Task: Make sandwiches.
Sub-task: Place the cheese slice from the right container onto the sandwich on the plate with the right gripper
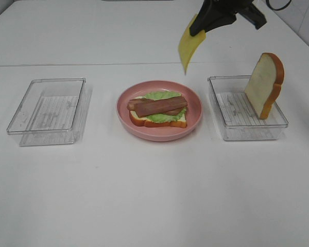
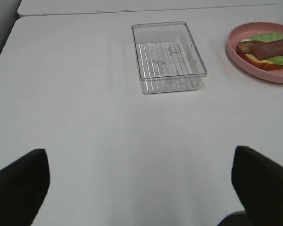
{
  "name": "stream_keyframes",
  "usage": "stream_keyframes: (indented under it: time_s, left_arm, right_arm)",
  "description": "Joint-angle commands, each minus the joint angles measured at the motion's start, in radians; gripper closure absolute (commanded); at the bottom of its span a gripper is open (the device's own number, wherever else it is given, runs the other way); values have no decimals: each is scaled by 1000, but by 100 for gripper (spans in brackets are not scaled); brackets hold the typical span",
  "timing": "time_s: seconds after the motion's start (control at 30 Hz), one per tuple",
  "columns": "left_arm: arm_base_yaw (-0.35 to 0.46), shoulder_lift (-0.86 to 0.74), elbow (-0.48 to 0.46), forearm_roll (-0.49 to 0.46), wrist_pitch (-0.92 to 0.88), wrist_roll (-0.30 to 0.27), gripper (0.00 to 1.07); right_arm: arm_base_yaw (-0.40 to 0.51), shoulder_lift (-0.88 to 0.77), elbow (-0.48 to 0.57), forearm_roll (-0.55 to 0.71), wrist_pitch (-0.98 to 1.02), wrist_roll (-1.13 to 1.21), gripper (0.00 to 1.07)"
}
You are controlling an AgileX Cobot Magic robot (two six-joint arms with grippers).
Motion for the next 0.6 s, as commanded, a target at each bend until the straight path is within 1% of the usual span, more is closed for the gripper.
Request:
stream_keyframes:
  time_s: [0.03,0.1,0.2,0.27,0.37,0.4,0.43,0.47,0.5,0.53,0.6]
  left_arm:
    - [-5,-14,5,4,-7,3,6]
    - [-5,-14,5,4,-7,3,6]
    - [-5,-14,5,4,-7,3,6]
    - [-5,-14,5,4,-7,3,6]
    - [-5,-14,5,4,-7,3,6]
    - [-5,-14,5,4,-7,3,6]
    - [-5,-14,5,4,-7,3,6]
    - [-5,-14,5,4,-7,3,6]
    - [-5,-14,5,4,-7,3,6]
    - [-5,-14,5,4,-7,3,6]
    - [-5,-14,5,4,-7,3,6]
  right_arm:
    - [1,-11,56,113,-16,-85,107]
    - [1,-6,103,129,-32,-111,107]
    - [1,-6,113,129,-45,-111,107]
    - [16,-3,136,133,-149,-111,107]
    - [37,7,136,157,-185,-111,107]
    - [39,15,136,181,-189,-115,107]
    - [61,42,136,240,-191,-137,107]
    - [61,42,136,240,-191,-137,107]
    - [62,60,136,272,-190,-152,107]
    - [84,105,133,320,-192,-179,107]
    - [86,122,131,340,-192,-191,107]
